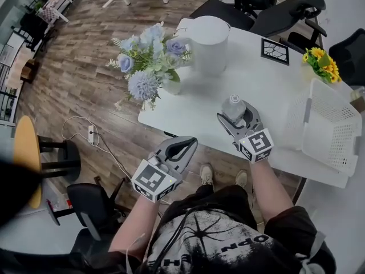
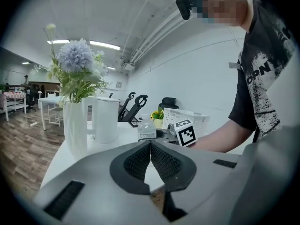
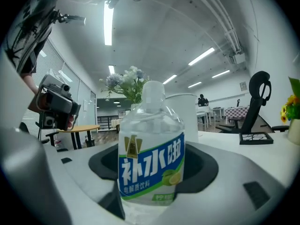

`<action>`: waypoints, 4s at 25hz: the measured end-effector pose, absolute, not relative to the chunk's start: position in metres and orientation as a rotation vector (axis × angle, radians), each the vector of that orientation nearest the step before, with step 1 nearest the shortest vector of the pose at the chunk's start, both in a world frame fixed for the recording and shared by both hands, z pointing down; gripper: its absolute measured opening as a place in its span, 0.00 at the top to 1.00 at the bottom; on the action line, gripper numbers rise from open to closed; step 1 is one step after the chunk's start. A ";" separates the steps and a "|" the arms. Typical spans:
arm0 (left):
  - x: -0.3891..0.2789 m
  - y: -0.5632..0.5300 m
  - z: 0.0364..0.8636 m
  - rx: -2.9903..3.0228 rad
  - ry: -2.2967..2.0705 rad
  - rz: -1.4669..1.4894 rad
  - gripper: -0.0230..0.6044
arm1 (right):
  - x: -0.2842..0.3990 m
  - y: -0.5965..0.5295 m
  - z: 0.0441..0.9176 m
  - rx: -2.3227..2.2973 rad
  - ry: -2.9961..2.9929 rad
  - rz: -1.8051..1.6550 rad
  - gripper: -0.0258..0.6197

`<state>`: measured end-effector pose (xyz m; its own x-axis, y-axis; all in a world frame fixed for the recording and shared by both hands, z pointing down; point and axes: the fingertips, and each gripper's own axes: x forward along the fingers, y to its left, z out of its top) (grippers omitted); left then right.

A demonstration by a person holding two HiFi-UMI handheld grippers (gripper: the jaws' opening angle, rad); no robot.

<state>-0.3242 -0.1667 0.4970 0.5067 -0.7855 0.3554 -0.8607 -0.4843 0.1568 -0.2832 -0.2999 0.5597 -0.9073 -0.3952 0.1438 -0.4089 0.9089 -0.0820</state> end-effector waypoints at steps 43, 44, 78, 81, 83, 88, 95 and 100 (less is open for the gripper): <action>-0.275 -0.180 0.460 2.663 -1.202 0.245 0.95 | -0.205 -0.241 0.494 0.787 -2.785 -0.081 0.45; -0.272 -0.180 0.459 2.672 -1.191 0.236 0.95 | -0.200 -0.237 0.491 0.786 -2.784 -0.068 0.45; -0.121 -0.196 0.425 2.740 -1.148 0.171 0.95 | -0.050 -0.202 0.412 0.619 -2.903 0.071 0.93; -0.117 -0.195 0.426 2.737 -1.153 0.183 0.95 | -0.046 -0.201 0.414 0.608 -2.899 0.065 0.93; -0.116 -0.195 0.428 2.732 -1.163 0.190 0.95 | -0.043 -0.201 0.417 0.607 -2.895 0.063 0.93; -0.113 -0.191 0.429 2.720 -1.188 0.193 0.95 | -0.038 -0.199 0.420 0.589 -2.898 0.066 0.93; -0.112 -0.187 0.428 2.703 -1.225 0.184 0.95 | -0.040 -0.196 0.418 0.546 -2.913 0.063 0.93; -0.113 -0.187 0.429 2.695 -1.243 0.179 0.95 | -0.040 -0.200 0.419 0.537 -2.947 0.136 0.93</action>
